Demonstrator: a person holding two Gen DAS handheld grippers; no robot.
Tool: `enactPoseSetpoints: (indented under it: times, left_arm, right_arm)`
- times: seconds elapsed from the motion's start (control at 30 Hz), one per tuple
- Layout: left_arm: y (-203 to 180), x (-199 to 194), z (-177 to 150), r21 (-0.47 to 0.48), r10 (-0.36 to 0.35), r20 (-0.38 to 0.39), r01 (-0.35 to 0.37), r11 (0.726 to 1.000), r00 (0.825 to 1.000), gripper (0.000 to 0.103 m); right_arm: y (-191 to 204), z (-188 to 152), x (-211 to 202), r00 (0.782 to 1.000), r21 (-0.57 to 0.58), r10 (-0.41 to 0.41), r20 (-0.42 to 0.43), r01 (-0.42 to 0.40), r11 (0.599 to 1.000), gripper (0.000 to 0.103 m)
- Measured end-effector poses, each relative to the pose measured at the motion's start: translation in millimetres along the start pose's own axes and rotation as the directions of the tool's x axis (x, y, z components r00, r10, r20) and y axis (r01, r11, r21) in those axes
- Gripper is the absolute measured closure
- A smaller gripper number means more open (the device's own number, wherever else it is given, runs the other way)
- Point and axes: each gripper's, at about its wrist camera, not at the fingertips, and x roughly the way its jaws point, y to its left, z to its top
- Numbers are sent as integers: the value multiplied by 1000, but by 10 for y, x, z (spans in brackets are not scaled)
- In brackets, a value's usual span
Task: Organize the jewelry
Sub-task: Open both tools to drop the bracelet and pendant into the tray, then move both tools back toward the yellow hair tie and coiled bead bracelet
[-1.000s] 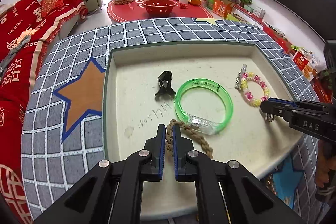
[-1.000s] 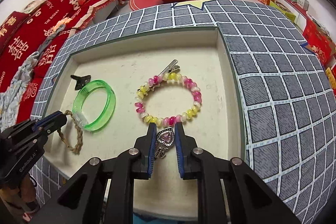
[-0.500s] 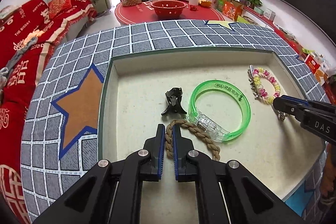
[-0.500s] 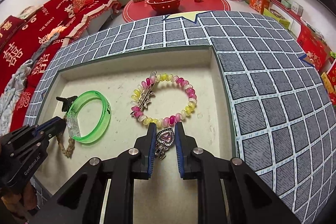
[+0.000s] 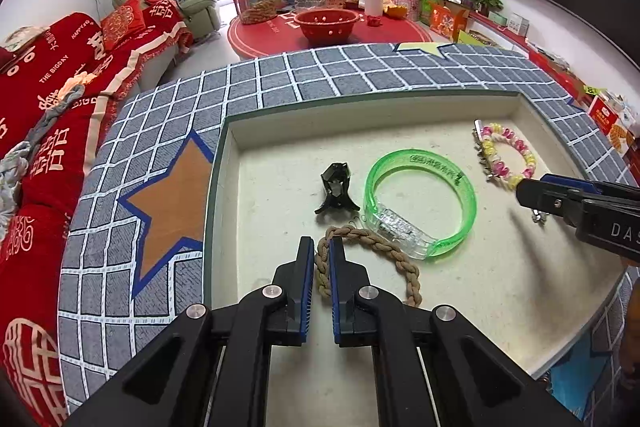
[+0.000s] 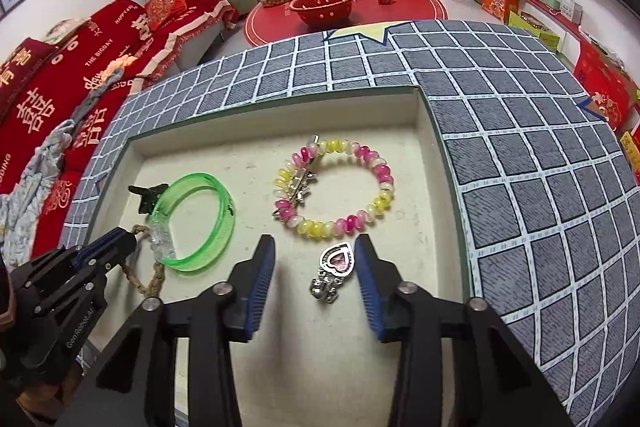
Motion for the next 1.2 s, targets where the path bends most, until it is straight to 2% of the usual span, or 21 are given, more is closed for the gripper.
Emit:
enactPoseSetpoints:
  times: [0.07,0.2,0.3,0.73,0.77,0.8,0.83,0.9,0.93,0.97,1.1,1.2]
  left_arm:
    - [9,-42,5,2,-10,7,10,1000,1000,83]
    - [15,-96,32,4,-10,23,10,1000,1000,83]
    - [6,-123,43,5,-8,32,8,1000,999,82]
    - [23,-188,67,-7,-6,46,7,1000,999,82]
    - [28,-203,70,-10,-9,48,10,1000,999,69]
    - [36,-227,75,-17,-16,52,17,1000,999,43]
    - [50,-264,80,-31,-16,60,18,999,998,0]
    - [58,-378,75,-46,2,130,4,999,992,0]
    - [53,-397,81,-39,-2,135,7,999,991,0]
    - [53,-415,85,-37,-3,138,9,999,990,0]
    - [93,-514,57,-49,23,160,-16,999,987,0]
    - [142,-593,-6,-62,5,159,4,998,987,0]
  right_arm:
    - [17,-1,-41,1000,7,11,14,-11,1000,41]
    - [-20,19,-144,998,48,51,39,-53,997,36]
    - [-60,26,-230,995,76,79,56,-84,994,25]
    - [-195,10,-451,990,124,114,85,-124,984,23]
    - [-196,4,-467,990,125,114,86,-124,984,23]
    - [-196,-1,-482,990,125,115,86,-126,984,23]
    - [-200,-3,-483,989,125,118,86,-128,984,23]
    - [-208,-12,-509,988,123,129,83,-139,983,23]
    - [-205,-25,-535,987,122,134,85,-144,982,21]
    - [-193,-33,-559,987,118,137,87,-146,982,13]
    - [-111,-62,-718,986,87,119,119,-130,988,12]
    - [-40,-119,-877,982,64,102,158,-113,992,8]
